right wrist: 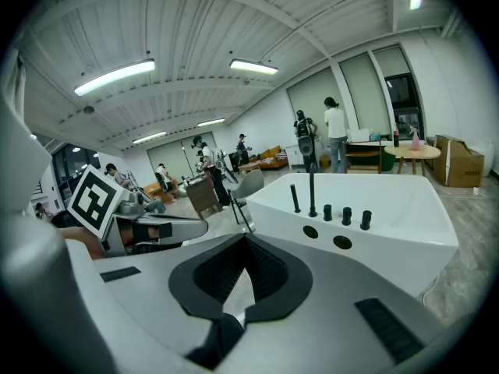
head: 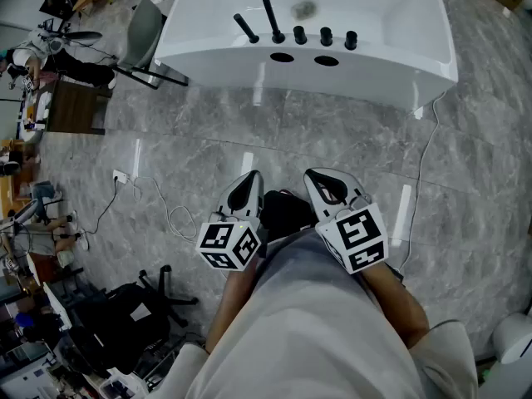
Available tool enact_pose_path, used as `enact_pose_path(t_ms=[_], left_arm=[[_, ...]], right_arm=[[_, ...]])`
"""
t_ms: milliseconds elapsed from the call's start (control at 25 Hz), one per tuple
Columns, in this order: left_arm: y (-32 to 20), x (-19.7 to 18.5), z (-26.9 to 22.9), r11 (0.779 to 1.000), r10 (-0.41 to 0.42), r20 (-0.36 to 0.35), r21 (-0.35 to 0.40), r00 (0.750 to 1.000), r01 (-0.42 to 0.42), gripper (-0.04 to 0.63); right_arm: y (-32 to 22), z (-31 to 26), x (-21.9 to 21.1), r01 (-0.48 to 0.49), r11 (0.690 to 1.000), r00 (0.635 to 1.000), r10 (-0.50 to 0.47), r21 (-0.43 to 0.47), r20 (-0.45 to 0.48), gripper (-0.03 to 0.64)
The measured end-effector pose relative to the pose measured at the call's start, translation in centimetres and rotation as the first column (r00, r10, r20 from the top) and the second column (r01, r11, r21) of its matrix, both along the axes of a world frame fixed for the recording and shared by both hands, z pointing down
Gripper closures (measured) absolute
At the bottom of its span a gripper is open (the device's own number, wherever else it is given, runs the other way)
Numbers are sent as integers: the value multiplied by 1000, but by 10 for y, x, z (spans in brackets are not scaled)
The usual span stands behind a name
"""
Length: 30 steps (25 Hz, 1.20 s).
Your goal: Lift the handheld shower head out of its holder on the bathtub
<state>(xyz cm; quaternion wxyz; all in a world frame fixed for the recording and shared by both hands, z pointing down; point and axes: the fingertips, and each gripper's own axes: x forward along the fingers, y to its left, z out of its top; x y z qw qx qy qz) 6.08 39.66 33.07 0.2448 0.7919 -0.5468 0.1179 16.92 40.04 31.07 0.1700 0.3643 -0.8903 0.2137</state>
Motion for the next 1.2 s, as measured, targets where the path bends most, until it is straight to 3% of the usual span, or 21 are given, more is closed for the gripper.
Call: enact_pose_path(t_ms=[80,160,280,720,1200], left_arm=[[-4,7,-9,999,33,89,38,995,-37,589],[-7,15,-16,996,61,114,58,992,-68,589],[-7,20,-15,996,73,84,48,994,-77,589],[4,0,-3,998,68,75,0,995,-68,589],[-28,-33,-6,998,59,23,34,998,-60,589]], right_arm=[[0,-2,3,-8,1000,1000,8,-3,9,598],[-2,-3,6,-17,1000,1000,17,-6,13,598],[-3,-1,3,-19,1000,1000,19,-9,19,598],[1,3,-18,7,998,998,-3,-58,64,597],[-26,6,-53,15,999,1000,-15,-43,7,595]])
